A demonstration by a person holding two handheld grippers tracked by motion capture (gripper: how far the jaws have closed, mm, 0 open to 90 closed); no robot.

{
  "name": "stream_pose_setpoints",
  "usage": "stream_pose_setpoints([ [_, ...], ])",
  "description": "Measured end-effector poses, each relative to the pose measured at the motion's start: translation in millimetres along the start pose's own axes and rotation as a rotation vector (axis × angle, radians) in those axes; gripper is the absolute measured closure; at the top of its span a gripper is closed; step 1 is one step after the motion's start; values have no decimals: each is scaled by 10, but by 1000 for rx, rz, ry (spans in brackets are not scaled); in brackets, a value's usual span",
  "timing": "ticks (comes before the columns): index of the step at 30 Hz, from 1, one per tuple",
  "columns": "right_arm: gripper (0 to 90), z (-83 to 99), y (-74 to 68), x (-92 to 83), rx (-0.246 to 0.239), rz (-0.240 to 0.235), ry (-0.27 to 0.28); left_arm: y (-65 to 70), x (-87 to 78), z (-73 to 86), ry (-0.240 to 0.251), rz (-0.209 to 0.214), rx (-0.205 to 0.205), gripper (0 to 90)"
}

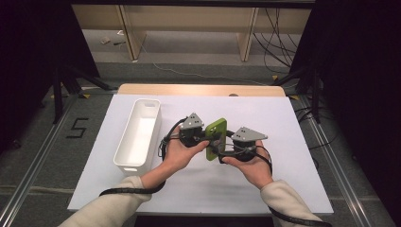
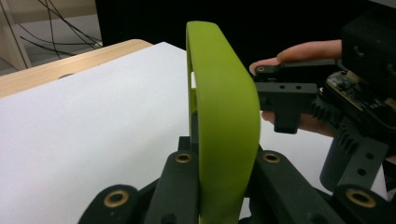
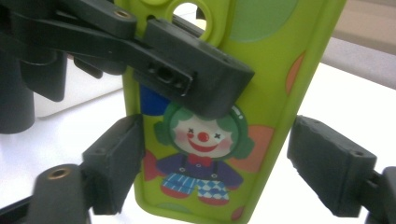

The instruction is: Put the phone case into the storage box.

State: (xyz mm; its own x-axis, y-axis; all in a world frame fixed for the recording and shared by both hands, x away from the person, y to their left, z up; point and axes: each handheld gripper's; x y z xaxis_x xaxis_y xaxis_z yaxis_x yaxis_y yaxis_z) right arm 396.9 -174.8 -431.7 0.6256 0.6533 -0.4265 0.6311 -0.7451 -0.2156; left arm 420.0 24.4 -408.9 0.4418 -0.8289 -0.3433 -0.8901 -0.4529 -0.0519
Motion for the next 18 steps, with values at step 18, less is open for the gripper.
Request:
stream_pose_setpoints([
  [18, 161, 17, 134, -32, -32, -91, -48, -152, -166, -64, 56, 106, 77, 836],
])
Point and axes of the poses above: each handheld gripper's, and its own axes: x roughly forward along the jaws, z roughly out of its underside, y roughly to its right, and after that the axes turned 15 degrees about x, right-handed
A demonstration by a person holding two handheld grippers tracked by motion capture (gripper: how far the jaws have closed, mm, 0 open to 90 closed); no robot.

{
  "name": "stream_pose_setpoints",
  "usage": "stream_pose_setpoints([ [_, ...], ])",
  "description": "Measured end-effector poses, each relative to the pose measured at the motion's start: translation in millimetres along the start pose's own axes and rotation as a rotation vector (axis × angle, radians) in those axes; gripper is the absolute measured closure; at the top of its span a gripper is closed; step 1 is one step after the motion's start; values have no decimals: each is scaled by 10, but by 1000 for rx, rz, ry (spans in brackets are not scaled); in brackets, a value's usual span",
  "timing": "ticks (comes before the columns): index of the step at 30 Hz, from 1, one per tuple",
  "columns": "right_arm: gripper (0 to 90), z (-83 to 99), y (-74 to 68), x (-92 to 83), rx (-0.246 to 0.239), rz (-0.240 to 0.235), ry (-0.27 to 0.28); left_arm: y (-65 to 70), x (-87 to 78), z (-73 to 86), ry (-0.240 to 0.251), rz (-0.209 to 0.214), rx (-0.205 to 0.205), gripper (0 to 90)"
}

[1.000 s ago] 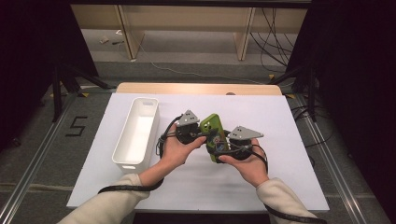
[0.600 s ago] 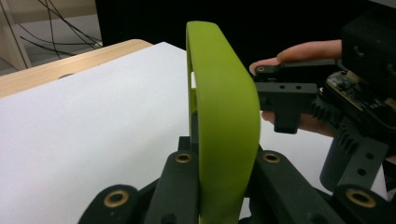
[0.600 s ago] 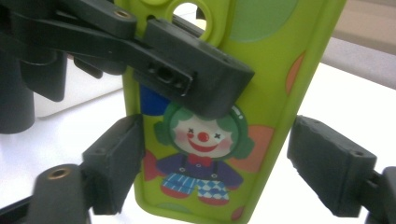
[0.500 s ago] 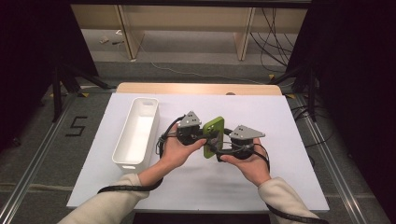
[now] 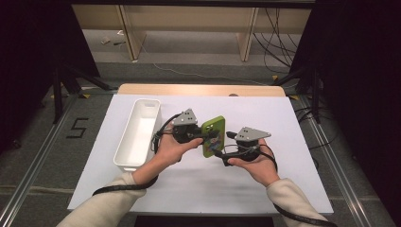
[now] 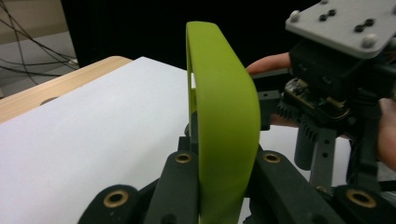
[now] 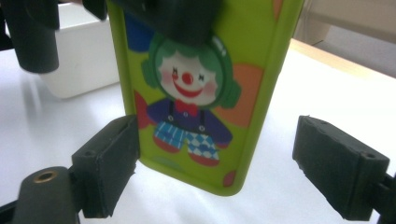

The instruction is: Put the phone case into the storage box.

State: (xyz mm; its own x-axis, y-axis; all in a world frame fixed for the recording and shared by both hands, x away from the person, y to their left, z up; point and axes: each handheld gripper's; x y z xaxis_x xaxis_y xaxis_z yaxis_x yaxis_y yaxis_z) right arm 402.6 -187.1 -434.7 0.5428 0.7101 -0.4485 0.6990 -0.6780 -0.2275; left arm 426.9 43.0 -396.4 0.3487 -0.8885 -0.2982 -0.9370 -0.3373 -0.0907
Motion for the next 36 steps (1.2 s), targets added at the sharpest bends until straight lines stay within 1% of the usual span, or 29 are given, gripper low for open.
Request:
stream_pose_setpoints([
  [2, 161, 11, 7, 11, -4, -6, -13, 0, -9, -7, 2, 9, 4, 836],
  [5, 160, 19, 17, 18, -2, -11, -14, 0, -13, -7, 1, 21, 11, 835],
  [13, 163, 23, 20, 34, -21, -36, -23, -3, -2, 0, -3, 49, 18, 835],
  [20, 191, 38, 10, 70, -34, -69, -37, 3, 14, 7, -4, 79, 33, 835],
  [25, 202, 40, 0, 86, -40, -103, -42, 4, 22, 8, -3, 89, 42, 835],
  [29, 231, 48, 0, 101, -46, -124, -49, 9, 27, 5, -1, 93, 45, 835],
  [35, 289, 48, 3, 109, -35, -134, -41, 17, 40, 4, -1, 97, 48, 836],
  [36, 302, 49, 10, 107, -27, -137, -37, 16, 39, 3, -1, 96, 48, 836],
])
Point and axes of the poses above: each handheld gripper's, and its own axes: x roughly forward along the jaws, z roughly out of its underside, y roughly to its right, and after that the axes turned 15 degrees about x, right-handed
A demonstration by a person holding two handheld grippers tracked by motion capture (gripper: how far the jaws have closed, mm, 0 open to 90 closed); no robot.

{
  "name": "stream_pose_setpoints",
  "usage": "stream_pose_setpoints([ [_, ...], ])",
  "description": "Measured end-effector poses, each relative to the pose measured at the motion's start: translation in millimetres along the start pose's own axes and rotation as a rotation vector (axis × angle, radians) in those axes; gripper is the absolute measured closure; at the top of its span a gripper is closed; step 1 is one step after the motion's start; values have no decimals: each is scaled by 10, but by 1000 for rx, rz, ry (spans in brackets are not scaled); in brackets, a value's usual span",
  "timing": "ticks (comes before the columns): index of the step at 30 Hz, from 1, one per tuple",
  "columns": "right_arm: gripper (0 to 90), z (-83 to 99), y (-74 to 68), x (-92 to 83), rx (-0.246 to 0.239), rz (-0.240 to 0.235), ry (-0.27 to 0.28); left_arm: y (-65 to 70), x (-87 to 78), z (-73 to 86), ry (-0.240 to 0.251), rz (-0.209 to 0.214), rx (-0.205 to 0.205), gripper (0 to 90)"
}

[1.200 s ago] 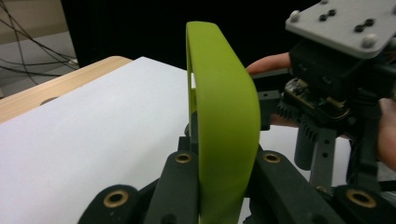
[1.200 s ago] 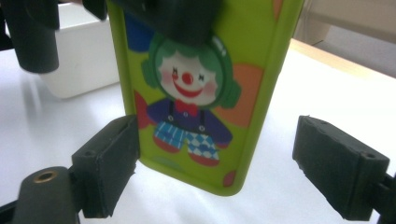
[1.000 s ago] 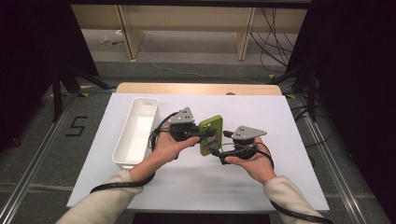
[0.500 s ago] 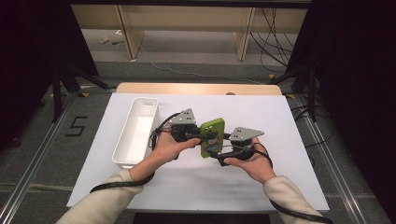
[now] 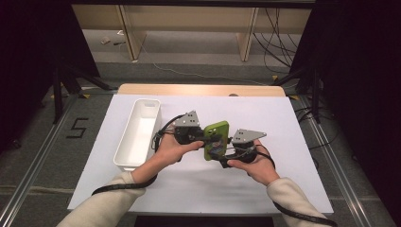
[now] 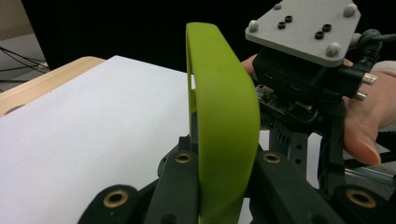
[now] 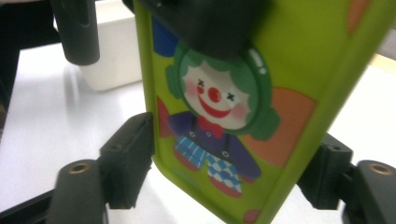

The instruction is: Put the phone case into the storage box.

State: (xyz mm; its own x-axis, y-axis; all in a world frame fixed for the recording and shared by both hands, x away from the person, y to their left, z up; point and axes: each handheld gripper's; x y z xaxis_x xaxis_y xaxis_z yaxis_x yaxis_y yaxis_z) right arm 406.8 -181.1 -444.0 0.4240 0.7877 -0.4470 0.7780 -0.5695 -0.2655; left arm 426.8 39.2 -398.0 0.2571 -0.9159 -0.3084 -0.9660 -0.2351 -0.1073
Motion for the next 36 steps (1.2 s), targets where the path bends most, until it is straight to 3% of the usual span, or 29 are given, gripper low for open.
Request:
stream_pose_setpoints([
  [9, 404, 6, 61, -23, 43, -24, 10, 1, 12, 1, 4, 1, 9, 836],
  [23, 632, 17, 131, -47, 73, -82, -24, -8, -3, 0, 16, -28, 40, 813],
  [27, 709, 18, 154, -73, 95, -100, -23, -26, -16, 3, 24, -33, 39, 762],
  [30, 775, 19, 172, -87, 113, -127, -18, -29, -30, -5, 19, -46, 29, 675],
  [36, 783, -2, 156, -111, 141, -135, -13, -36, -33, -7, 29, -87, 18, 545],
])
Point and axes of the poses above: each handheld gripper's, and its own axes: x roughly forward along the jaws, z roughly out of its underside, y roughly to its right, and after that the axes turned 15 degrees about x, right-handed
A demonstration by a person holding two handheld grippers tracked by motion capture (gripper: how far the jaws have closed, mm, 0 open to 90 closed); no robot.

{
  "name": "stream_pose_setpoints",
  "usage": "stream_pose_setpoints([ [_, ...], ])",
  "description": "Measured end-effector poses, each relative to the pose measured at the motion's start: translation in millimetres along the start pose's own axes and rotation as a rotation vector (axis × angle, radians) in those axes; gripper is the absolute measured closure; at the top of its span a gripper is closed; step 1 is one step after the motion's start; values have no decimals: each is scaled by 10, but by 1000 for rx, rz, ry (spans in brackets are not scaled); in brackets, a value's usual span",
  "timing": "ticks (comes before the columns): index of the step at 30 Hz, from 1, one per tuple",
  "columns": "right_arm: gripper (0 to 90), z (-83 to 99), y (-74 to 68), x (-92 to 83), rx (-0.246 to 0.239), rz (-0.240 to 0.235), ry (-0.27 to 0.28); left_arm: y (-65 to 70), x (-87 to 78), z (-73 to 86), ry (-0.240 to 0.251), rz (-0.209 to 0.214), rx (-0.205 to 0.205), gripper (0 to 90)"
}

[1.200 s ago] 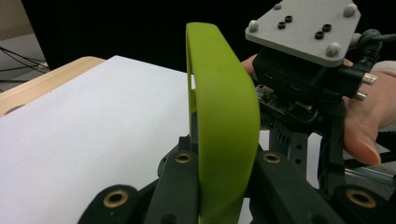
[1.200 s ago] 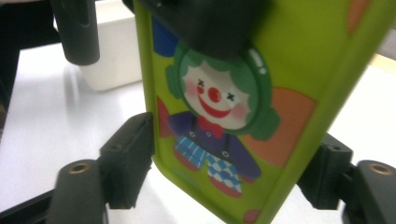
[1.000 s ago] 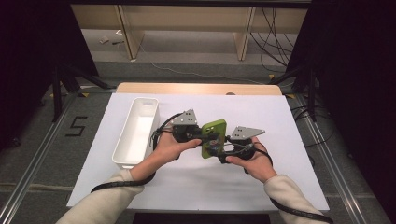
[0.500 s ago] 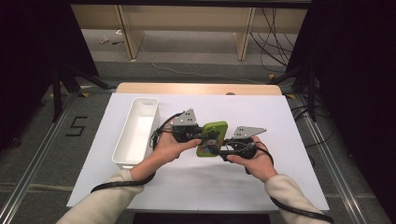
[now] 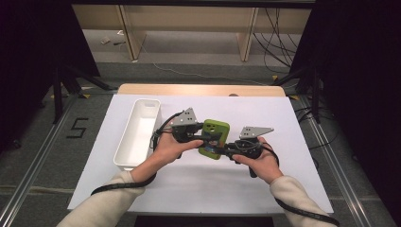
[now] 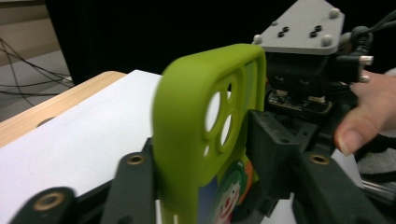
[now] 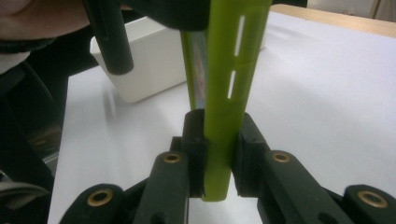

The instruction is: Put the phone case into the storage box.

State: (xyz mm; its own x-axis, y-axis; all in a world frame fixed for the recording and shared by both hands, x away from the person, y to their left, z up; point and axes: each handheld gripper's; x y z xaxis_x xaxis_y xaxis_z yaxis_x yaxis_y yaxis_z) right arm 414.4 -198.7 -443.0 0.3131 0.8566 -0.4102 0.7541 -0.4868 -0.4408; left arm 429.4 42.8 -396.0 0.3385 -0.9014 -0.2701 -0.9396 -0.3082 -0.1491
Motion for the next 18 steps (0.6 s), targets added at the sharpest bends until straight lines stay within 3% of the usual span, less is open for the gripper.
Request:
stream_pose_setpoints([
  [4, 784, -16, -43, -1, 5, 11, 1, 25, 11, -18, -37, -62, 20, 385],
  [8, 784, -10, -36, -18, 22, 43, 8, 10, -9, -22, -64, -128, -9, 182],
  [12, 783, -9, -54, -21, 19, 87, 24, 3, -15, -32, -78, -169, -6, 83],
  [18, 783, -3, -125, 19, 18, 140, 32, 33, -30, -86, -60, -222, -5, 15],
])
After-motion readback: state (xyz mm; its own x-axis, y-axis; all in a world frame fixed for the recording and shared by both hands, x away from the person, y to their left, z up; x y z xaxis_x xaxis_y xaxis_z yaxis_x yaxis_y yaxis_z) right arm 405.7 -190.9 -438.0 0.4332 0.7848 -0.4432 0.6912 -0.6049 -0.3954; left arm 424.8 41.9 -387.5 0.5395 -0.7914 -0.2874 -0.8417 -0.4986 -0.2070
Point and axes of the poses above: each handheld gripper's, and its own axes: x roughly forward along the jaws, z roughly out of its underside, y roughly to its right, and after that the axes turned 15 degrees about x, right-handed
